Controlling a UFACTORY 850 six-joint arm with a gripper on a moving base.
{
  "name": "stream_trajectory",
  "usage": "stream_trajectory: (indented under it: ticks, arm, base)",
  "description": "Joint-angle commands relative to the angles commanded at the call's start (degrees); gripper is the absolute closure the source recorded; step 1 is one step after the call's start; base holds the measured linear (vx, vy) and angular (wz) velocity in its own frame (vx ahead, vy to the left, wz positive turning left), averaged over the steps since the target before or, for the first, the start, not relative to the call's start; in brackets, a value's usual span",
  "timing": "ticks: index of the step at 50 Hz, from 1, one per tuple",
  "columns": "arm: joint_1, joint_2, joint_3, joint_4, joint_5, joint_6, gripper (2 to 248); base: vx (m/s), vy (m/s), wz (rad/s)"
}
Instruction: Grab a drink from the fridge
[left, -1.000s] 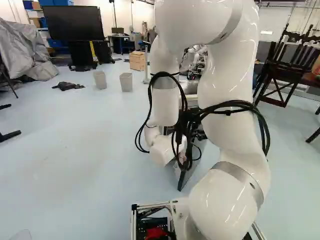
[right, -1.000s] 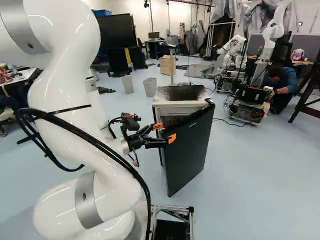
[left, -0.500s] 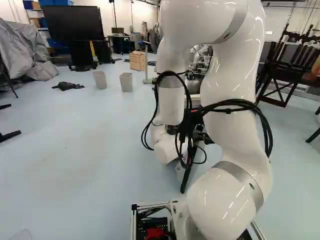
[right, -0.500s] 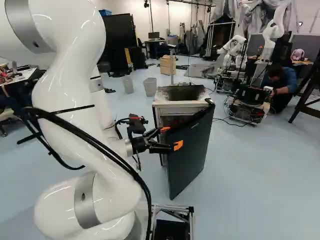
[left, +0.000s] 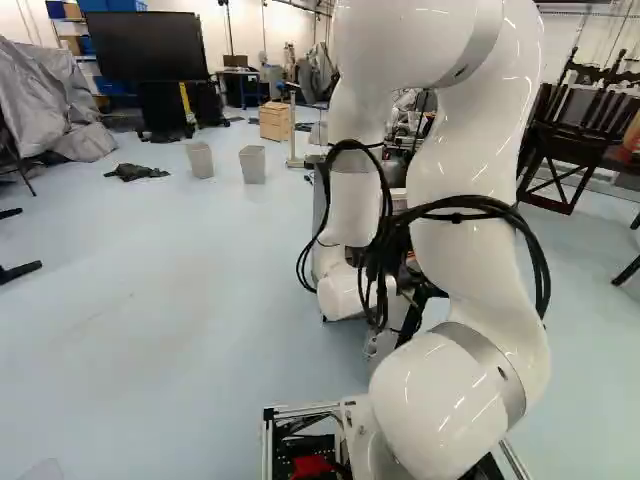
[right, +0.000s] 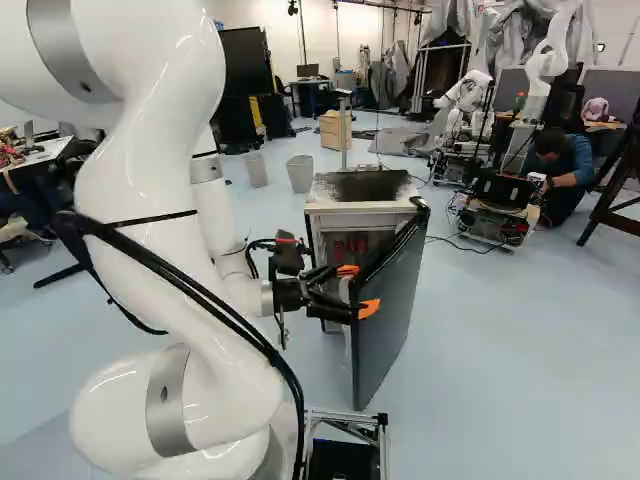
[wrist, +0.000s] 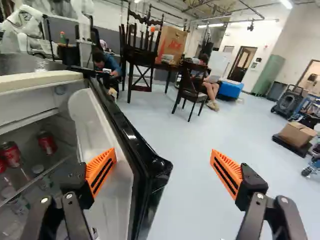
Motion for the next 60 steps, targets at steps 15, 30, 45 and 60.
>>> stream_trajectory:
  ticks: [15,30,45,60]
  arm:
    - [-4.80,-0.25,-1.04,2.16,-0.29,0.00,3]
    - [-10.53,-0.68,-2.92,4.32,-0.31,0.00,3]
    - [-16.73,-1.33,-5.57,5.35,-0.31,0.00,3]
    - [-23.22,-2.42,-9.32,5.35,-0.31,0.00,3]
  base:
    - [0.000,0.000,0.000]
    - [0.000,0.000,0.000]
    - [0.000,0.000,0.000]
    - [0.000,0.000,0.000]
